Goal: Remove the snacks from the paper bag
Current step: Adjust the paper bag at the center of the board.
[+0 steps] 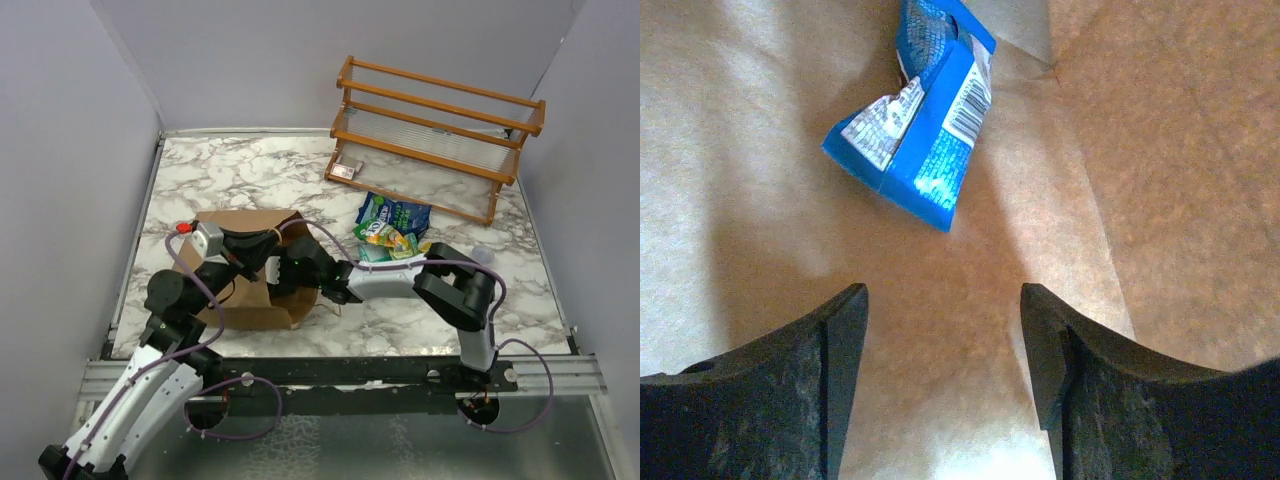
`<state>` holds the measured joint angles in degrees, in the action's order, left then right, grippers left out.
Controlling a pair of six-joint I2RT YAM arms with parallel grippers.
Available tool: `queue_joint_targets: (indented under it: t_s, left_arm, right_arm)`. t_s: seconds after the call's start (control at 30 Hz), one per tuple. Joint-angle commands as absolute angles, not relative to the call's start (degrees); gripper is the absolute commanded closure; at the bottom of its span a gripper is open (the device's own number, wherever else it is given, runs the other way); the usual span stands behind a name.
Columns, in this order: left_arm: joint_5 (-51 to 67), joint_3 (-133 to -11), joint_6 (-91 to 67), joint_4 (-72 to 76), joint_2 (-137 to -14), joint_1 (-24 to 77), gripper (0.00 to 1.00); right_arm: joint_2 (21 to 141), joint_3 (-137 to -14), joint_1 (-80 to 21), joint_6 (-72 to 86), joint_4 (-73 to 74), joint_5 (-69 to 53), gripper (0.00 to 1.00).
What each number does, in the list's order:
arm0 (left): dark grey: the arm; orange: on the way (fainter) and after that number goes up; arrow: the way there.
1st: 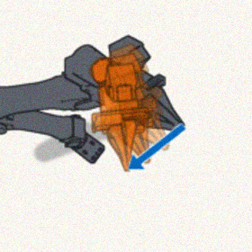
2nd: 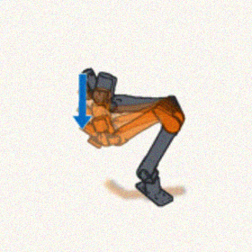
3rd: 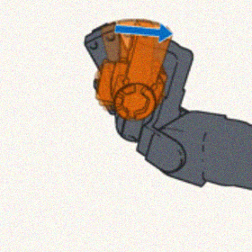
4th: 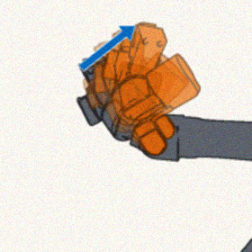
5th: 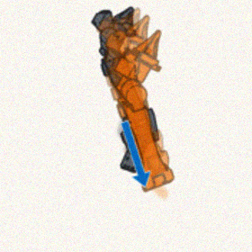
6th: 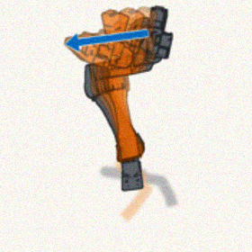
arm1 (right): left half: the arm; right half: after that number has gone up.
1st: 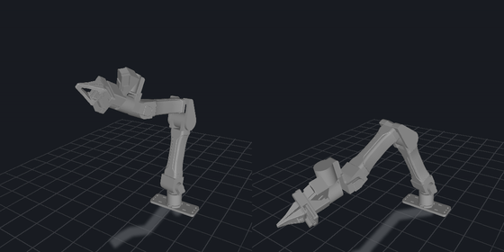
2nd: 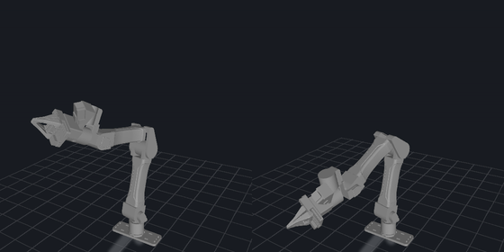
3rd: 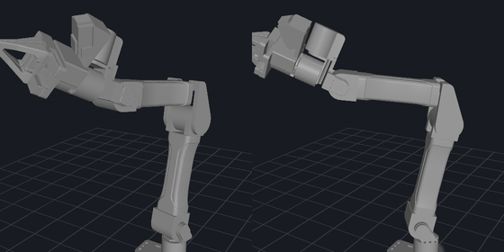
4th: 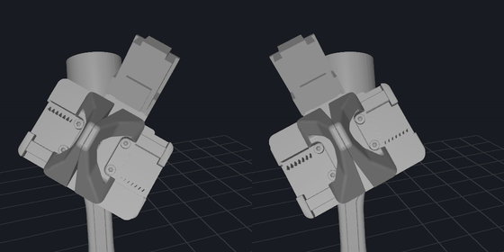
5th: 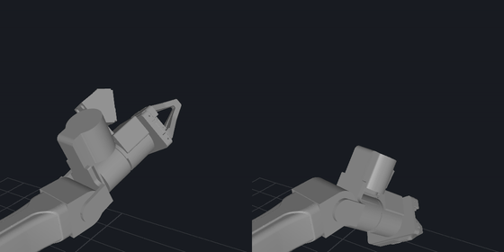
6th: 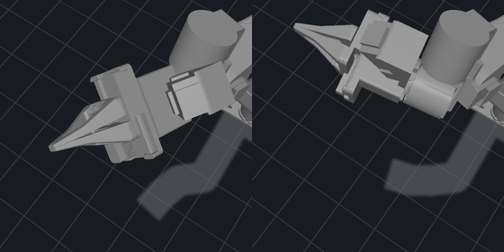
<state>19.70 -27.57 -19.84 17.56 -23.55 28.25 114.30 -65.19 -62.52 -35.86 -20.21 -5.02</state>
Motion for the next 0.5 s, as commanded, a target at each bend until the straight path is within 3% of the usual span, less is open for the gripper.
queue_joint_targets:
  t_s: [0.0,0.27,0.47]
  left_arm:
    - [16.06,-27.88,-20.82,24.73,-30.19,28.48,1.0]
    - [28.68,-33.01,-27.27,39.06,-46.84,28.63,1.0]
    - [36.68,-32.69,-31.28,42.9,-47.95,30.01,1.0]
  right_arm:
    - [108.32,-62.34,-62.21,-28.91,-17.19,-3.34,0.37]
    - [103.48,-57.1,-62.36,-22.46,-17.98,-6.5,0.41]
    - [98.55,-50.2,-64.24,-18.25,-22.19,-7.99,0.42]
